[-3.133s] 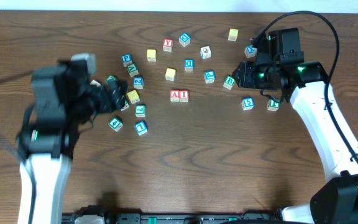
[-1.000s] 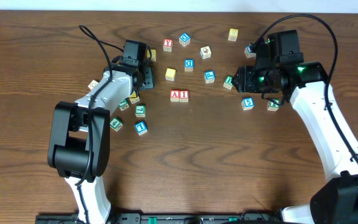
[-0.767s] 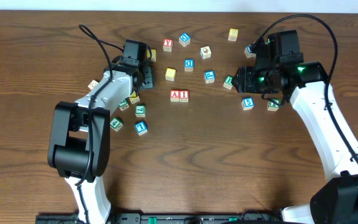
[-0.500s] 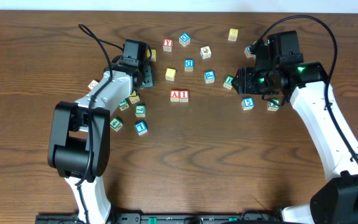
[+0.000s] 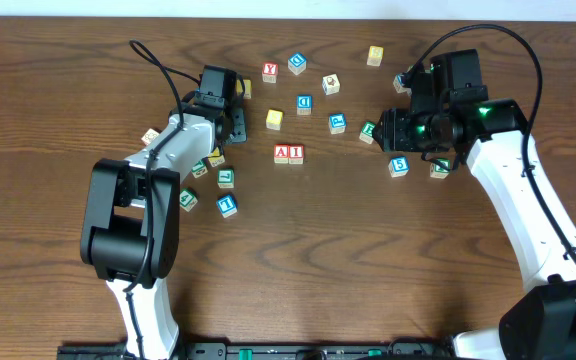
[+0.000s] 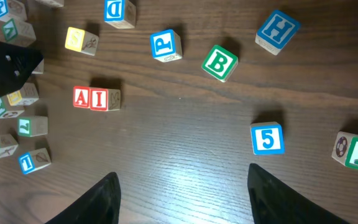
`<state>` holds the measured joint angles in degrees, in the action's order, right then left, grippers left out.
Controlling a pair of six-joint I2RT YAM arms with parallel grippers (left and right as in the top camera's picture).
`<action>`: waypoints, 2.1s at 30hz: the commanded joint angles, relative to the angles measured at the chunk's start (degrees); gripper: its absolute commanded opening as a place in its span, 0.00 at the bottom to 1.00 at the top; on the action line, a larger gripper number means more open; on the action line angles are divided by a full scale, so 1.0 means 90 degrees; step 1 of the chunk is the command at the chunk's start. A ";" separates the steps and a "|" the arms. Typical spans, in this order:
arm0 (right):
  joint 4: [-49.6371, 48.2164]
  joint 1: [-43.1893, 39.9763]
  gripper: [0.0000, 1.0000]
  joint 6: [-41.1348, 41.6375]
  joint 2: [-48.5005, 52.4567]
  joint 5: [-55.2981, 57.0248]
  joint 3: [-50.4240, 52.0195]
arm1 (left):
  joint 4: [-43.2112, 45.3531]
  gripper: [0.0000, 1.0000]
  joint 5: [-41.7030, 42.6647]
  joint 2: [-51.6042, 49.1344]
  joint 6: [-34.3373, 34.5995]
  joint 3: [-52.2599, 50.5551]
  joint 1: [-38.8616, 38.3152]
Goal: Spell out AI2
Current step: 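Lower the open left gripper around the blue '2' block and close, then lift the '2' block with the left gripper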
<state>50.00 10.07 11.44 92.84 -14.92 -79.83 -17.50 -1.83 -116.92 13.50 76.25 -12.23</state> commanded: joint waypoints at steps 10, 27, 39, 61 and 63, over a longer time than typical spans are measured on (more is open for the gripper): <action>0.0027 -0.0024 0.63 -0.0095 -0.0124 0.0097 -0.0046 | -0.0044 0.44 -0.0095 0.0114 -0.0039 0.0078 -0.0012; 0.0068 -0.0024 0.66 -0.0095 -0.0121 0.0119 -0.0046 | -0.0335 0.37 -0.0476 0.0408 -0.0039 0.0078 -0.0012; 0.0163 -0.0024 0.66 -0.0095 -0.0121 0.0121 -0.0046 | -0.0350 0.39 -0.0476 0.0095 0.0063 0.0075 -0.0012; 0.0182 -0.0024 0.67 -0.0100 -0.0121 0.0146 -0.0046 | -0.0289 0.37 -0.0471 -0.0143 0.0202 0.0078 -0.0015; 0.0182 -0.0027 0.67 -0.0097 -0.0124 0.0146 -0.0046 | -0.0291 0.34 -0.0471 -0.0143 0.0202 0.0075 -0.0015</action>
<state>51.57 10.07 11.44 92.84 -14.11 -79.83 -20.25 -4.91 -117.56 15.09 76.25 -12.23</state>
